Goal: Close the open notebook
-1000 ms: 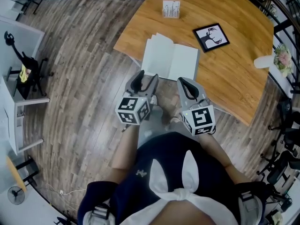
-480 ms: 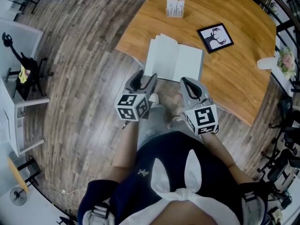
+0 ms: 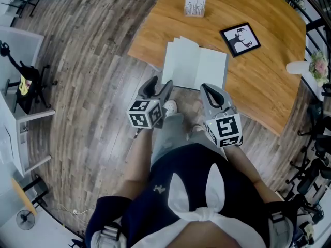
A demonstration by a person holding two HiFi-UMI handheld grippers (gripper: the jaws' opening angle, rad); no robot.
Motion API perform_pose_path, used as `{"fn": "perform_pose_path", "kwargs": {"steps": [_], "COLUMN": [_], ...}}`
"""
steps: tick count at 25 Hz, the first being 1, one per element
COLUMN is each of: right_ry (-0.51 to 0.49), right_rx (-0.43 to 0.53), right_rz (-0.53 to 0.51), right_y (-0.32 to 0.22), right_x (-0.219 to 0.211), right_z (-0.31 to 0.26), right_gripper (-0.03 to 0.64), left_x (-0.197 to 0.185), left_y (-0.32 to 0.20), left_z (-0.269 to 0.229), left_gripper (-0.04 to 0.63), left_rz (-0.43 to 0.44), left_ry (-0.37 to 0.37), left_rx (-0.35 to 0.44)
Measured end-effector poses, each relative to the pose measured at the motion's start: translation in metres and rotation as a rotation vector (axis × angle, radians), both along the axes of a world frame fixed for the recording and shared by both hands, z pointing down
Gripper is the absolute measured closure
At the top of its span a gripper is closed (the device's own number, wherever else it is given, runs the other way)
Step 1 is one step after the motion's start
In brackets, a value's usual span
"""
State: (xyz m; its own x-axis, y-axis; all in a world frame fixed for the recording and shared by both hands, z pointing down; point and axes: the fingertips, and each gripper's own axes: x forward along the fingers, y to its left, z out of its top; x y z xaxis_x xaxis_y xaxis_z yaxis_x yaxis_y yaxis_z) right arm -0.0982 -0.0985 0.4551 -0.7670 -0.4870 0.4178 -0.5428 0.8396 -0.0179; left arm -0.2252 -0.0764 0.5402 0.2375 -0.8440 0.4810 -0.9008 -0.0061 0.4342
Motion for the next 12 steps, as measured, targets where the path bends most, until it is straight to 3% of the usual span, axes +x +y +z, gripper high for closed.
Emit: {"fn": "perform_pose_path", "kwargs": {"steps": [6, 12], "right_ry": [0.015, 0.031], "right_rx": [-0.011, -0.025], "right_rz": [0.027, 0.057], "right_y": [-0.008, -0.015], "right_x": [-0.005, -0.01], "right_z": [0.009, 0.021], "right_gripper": [0.618, 0.618], "left_x": [-0.014, -0.021], "left_y": [-0.009, -0.015], "left_z": [0.023, 0.051], "left_gripper": [0.336, 0.336], "left_rz": [0.01, 0.06], "left_ry": [0.054, 0.063], "left_rx": [-0.032, -0.093]}}
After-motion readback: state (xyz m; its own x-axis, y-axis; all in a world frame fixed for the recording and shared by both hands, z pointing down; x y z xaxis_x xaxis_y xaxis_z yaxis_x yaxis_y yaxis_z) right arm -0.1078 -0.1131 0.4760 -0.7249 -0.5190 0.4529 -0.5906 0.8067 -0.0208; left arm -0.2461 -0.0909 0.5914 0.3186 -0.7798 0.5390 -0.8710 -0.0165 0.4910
